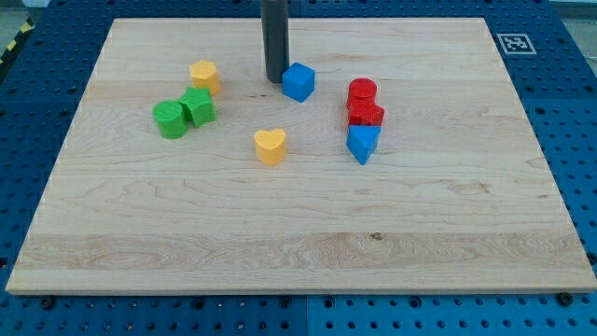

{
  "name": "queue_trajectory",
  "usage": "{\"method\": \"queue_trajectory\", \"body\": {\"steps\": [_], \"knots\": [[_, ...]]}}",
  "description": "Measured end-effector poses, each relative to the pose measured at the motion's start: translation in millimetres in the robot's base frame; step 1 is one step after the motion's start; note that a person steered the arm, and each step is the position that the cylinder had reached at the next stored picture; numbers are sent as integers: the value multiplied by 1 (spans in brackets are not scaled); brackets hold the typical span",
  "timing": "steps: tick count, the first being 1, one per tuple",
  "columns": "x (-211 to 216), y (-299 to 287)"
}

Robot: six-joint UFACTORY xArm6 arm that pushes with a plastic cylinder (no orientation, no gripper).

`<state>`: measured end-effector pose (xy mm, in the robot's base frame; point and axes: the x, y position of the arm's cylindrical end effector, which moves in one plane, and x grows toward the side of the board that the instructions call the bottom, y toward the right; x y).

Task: Slide the blue cube closer to the red star

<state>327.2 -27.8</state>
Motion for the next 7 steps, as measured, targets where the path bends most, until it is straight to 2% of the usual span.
{"method": "queue_trajectory", "body": {"steps": [2, 3, 4, 7], "knots": [[2, 57], [5, 60], [30, 60], [35, 47]]}}
